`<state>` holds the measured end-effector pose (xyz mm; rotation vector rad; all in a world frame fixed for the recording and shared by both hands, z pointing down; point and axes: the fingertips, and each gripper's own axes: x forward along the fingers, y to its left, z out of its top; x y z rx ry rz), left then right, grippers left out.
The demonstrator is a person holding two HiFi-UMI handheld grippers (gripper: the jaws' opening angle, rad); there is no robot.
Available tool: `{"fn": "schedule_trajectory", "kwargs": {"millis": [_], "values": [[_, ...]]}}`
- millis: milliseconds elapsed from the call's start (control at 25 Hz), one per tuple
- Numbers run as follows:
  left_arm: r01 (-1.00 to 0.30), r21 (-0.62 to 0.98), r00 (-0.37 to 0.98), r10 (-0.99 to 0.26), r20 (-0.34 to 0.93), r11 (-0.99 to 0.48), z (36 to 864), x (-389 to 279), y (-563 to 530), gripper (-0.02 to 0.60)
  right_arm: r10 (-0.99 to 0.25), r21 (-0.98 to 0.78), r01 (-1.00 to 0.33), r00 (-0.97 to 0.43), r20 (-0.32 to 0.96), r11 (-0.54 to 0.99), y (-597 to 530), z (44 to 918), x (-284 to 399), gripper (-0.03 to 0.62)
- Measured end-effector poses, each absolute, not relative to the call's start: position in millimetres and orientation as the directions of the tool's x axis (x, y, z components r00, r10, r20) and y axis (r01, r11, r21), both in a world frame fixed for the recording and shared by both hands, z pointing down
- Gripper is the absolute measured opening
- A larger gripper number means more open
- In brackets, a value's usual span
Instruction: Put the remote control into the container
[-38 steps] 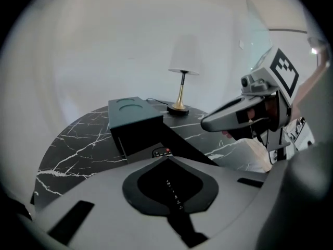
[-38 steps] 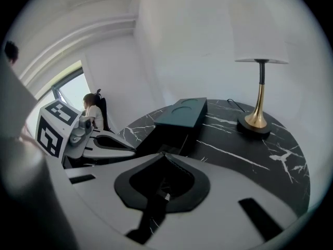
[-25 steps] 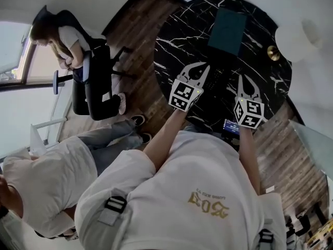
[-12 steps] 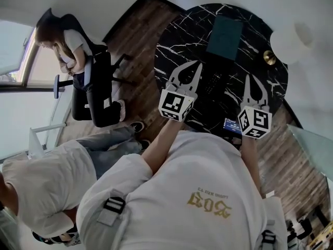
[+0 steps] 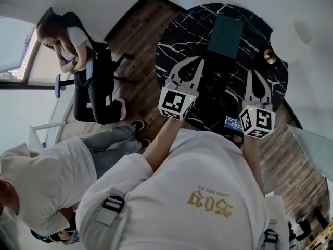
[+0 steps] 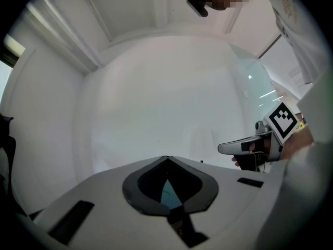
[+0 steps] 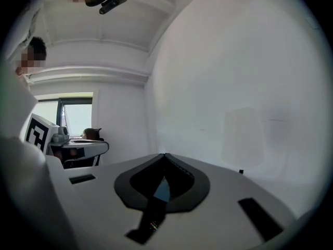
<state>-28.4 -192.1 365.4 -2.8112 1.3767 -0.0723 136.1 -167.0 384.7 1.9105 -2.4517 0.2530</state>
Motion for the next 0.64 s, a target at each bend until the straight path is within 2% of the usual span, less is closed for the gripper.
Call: {"fn": "schedule_trajectory", "kwargs": {"millis": [640], "values": [[-0.778, -0.006, 0.627, -0.777, 0.058, -0.628, 374.3, -29.7, -186.2, 0.006, -0.96, -0.116, -0.965, -0.249, 0.125, 0.235, -158.2, 387.1, 131.4, 0.011]]}}
